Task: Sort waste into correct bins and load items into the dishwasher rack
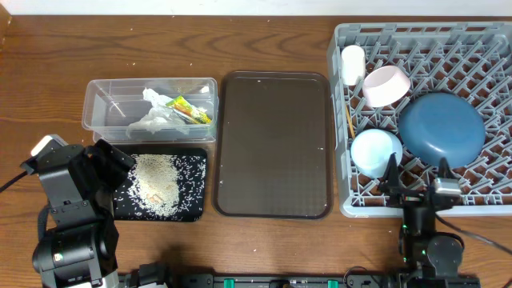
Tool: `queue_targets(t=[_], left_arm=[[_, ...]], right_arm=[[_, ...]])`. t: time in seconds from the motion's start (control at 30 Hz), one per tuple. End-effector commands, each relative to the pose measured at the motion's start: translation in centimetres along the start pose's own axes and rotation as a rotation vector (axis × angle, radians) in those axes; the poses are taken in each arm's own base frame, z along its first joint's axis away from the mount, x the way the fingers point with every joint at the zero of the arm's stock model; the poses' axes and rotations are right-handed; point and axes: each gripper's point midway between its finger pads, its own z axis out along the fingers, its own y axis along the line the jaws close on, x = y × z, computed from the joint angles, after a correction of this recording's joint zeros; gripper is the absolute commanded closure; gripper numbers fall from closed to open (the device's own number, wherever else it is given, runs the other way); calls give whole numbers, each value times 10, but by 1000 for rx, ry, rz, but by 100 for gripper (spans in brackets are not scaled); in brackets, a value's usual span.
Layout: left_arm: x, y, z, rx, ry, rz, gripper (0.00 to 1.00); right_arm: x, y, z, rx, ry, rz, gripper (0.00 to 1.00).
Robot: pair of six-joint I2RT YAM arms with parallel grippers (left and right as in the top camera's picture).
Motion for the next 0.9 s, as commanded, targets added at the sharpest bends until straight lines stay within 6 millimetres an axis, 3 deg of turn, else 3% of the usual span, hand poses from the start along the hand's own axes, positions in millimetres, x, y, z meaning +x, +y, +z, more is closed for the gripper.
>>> queue_targets(t=[0.0, 0.07, 0.87], left_arm=[[-5, 1, -3, -4, -17, -1, 10], [-5, 1, -3, -4, -17, -1, 10], [-5, 1, -3, -4, -17, -1, 10]], right_arm=[[15, -6, -1, 28, 59, -31, 1], [26, -7, -2, 28, 106, -34, 1], [27, -6, -2, 24, 110, -35, 1]])
